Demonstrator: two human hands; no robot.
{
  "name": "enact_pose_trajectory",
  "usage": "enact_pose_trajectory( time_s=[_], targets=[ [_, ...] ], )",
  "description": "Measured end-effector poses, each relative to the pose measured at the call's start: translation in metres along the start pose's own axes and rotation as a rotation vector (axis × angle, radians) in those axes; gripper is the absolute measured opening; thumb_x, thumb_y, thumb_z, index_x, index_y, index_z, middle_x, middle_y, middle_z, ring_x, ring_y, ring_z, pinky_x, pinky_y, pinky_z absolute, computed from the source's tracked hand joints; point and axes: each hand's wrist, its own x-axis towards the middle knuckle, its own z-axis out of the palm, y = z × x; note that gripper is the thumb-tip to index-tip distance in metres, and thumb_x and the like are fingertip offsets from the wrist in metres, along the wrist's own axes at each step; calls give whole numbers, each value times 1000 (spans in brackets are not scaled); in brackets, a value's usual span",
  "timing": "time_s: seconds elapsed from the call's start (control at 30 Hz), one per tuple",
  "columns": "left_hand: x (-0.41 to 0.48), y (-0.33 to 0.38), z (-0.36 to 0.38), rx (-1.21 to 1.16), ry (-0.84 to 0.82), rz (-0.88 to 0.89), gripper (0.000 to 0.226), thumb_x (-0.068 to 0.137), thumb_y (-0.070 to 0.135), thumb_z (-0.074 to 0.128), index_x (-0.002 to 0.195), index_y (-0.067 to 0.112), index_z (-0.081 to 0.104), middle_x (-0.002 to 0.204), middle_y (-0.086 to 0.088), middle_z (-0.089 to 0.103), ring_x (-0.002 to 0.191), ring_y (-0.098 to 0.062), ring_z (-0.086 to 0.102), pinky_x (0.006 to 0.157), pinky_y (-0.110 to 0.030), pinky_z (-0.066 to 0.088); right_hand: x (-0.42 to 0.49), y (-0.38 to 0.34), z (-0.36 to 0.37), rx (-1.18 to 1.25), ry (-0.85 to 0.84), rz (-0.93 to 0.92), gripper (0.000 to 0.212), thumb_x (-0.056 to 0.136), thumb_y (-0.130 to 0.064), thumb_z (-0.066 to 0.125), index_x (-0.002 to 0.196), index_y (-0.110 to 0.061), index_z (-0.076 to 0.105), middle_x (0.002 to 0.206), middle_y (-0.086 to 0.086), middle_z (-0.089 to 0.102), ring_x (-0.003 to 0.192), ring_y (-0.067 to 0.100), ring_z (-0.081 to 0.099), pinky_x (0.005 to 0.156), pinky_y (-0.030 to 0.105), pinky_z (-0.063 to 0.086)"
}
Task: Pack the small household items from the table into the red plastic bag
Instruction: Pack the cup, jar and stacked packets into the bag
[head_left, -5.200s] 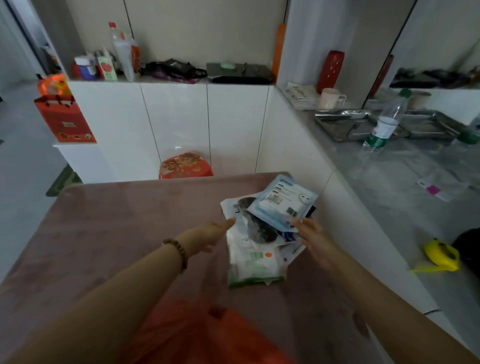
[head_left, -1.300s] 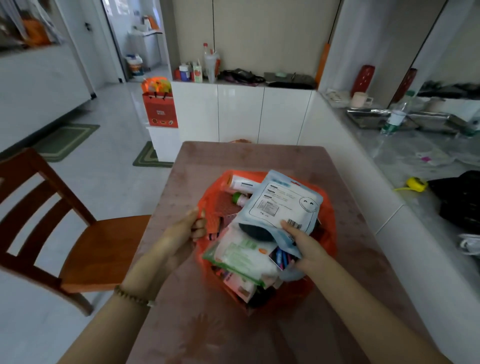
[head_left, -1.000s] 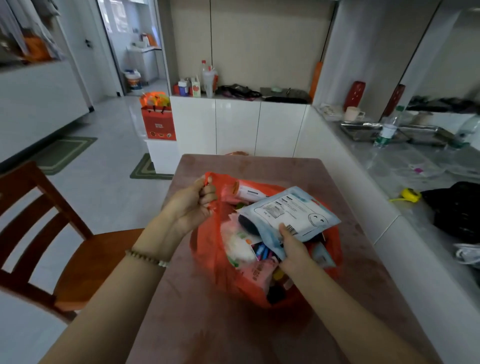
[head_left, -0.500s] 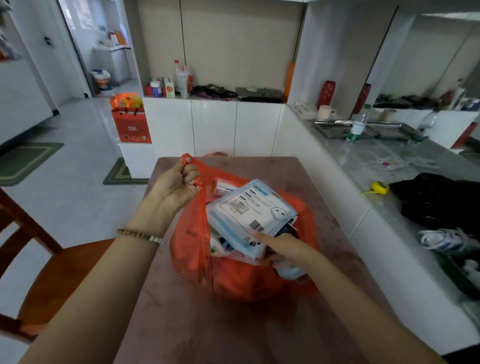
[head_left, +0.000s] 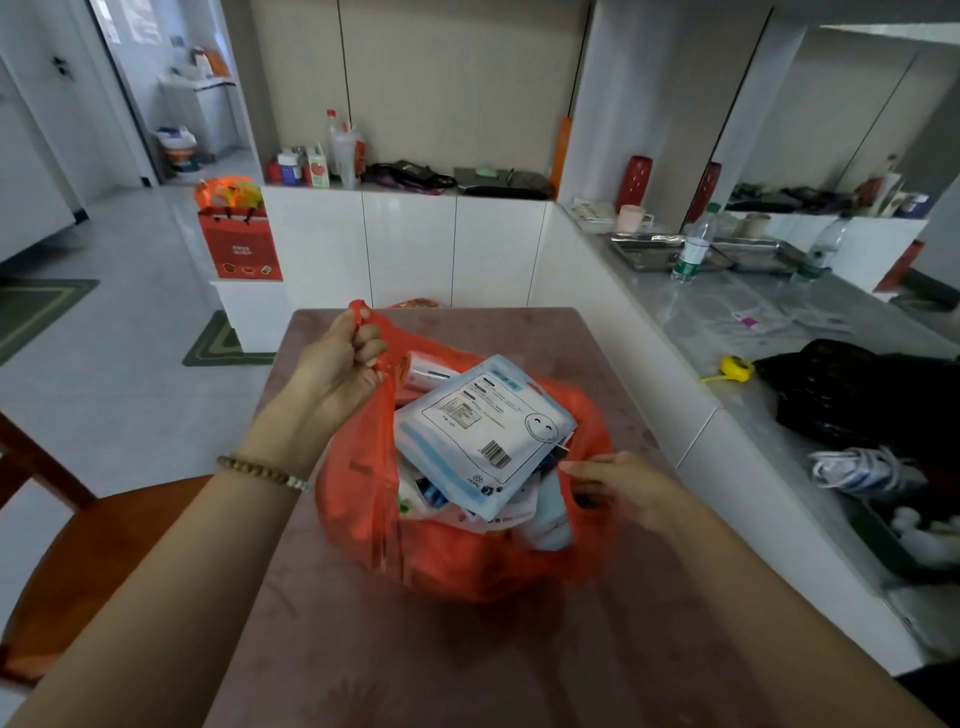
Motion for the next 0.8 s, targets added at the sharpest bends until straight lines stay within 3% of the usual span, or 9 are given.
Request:
enact_pose_trajectory(
  time_s=[0.1,0.2,0.27,0.33,0.4,0.5,0.6,0.73,0.8],
  targets=[
    [-2,-15,17,159,0,63,34,103,28,26,80,20,50,43,12,28,36,-3,24,38,-14,22,4,-9,-1,-130,1,-15,14,82,-17,70,92,-8,65,88,9,71,78,20,65,75,28,51],
    [-3,-34,31,495,-38,135,30,99,45,31,105,31,56,59,3,39,52,-7,40,49,-17,36,8,-13,4,38,-9,-5,5,84,-16,67,85,-12,65,77,3,71,65,13,65,66,22,50],
    [-2,-47,36,806,-49,212,34,97,45,40,128,31,45,91,-11,57,98,-23,61,83,-39,55,8,-24,1,212,17,-77,7,88,-11,60,82,-12,63,62,-3,71,53,6,65,53,17,50],
    [4,-57,37,950,-87,248,44,95,43,45,135,24,37,112,-9,55,120,-26,51,104,-50,42,8,-42,-10,427,5,-159,12,93,-10,53,83,-9,59,60,-2,71,54,7,67,52,17,53],
    [11,-65,40,1053,-123,258,56,94,43,47,138,13,31,101,-11,56,101,-21,57,95,-41,48,5,-62,-23,580,-51,-211,17,95,-14,49,83,-6,58,62,2,69,56,10,66,56,23,57],
    [23,-78,44,1152,-165,267,71,92,40,53,147,13,18,85,1,49,74,-12,52,68,-27,49,-1,-85,-37,469,-85,-274,25,92,-26,52,73,-11,57,61,-2,61,52,9,55,55,22,49],
    [41,-94,40,1270,-201,266,88,87,44,59,151,23,2,121,-2,55,97,-15,58,82,-30,52,6,-90,-39,411,-137,-323,15,86,-25,59,77,-15,51,66,-1,54,51,8,44,49,20,42],
    [55,-124,28,1736,-296,216,112,73,64,63,149,33,-14,148,-17,36,125,-32,48,95,-38,44,14,-89,-34,481,-184,-348,15,86,-21,58,75,-18,49,63,-2,48,49,8,37,47,19,37],
    [58,-143,26,1898,-316,202,116,66,76,57,148,36,-14,158,-16,13,133,-38,38,103,-45,39,16,-92,-31,498,-183,-366,14,83,-21,59,75,-19,48,62,-3,46,48,7,35,46,18,34]
  ],
)
